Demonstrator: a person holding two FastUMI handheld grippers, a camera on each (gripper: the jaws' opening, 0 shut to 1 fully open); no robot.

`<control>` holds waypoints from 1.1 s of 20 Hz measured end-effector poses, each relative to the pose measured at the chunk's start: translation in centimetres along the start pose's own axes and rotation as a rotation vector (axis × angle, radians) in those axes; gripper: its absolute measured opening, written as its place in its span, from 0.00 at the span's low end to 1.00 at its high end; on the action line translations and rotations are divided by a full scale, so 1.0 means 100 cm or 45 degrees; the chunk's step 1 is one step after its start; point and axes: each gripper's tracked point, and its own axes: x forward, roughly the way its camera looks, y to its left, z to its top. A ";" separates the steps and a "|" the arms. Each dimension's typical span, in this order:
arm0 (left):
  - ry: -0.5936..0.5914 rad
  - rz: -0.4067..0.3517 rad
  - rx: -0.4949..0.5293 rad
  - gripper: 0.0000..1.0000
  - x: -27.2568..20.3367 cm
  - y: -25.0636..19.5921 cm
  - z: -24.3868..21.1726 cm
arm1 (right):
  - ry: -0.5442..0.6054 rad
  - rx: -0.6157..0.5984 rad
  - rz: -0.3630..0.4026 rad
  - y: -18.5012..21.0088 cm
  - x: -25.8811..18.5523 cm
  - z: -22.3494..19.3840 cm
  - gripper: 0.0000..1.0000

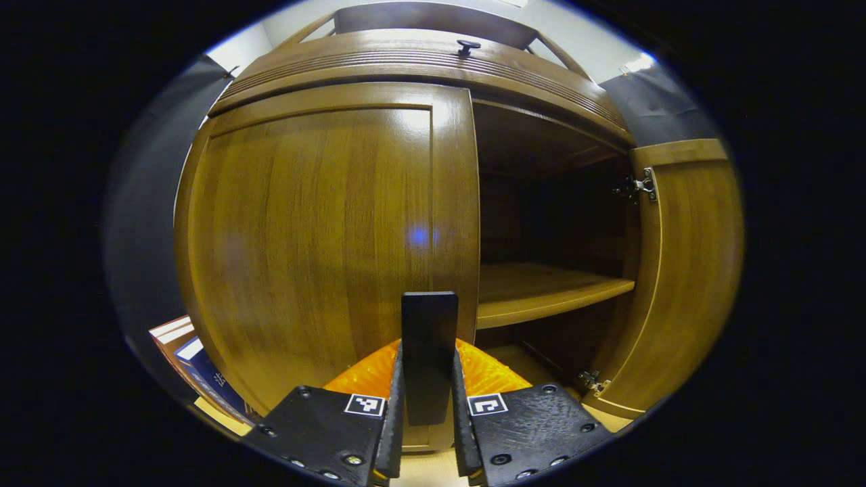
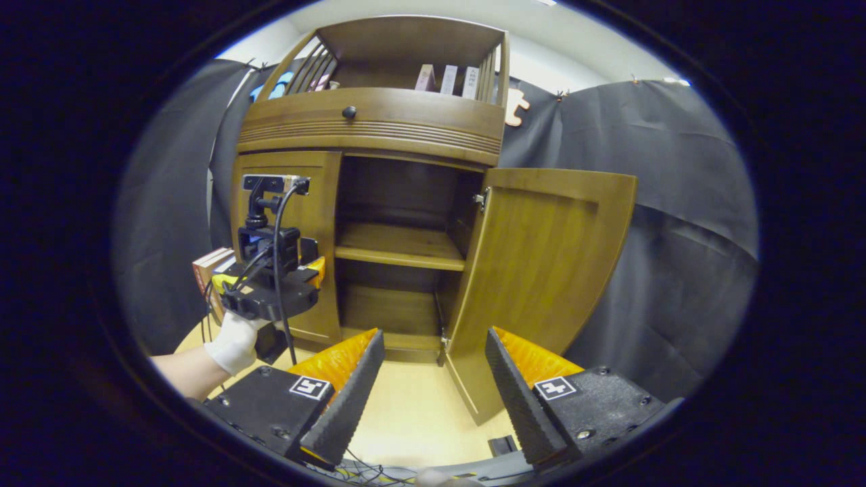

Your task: Open the right door of the double-door shoe cabinet with the right hand, and open the left door with the left hand.

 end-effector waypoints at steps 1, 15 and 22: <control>0.002 -0.014 -0.003 0.22 -0.003 -0.001 0.000 | -0.008 -0.001 0.008 0.001 -0.001 0.002 0.95; 0.045 -0.160 -0.074 0.30 -0.107 0.013 -0.009 | -0.010 0.058 0.113 0.027 -0.023 -0.021 0.95; 0.047 -0.150 -0.064 0.30 -0.154 0.036 -0.010 | 0.002 0.061 0.184 0.045 -0.021 -0.025 0.95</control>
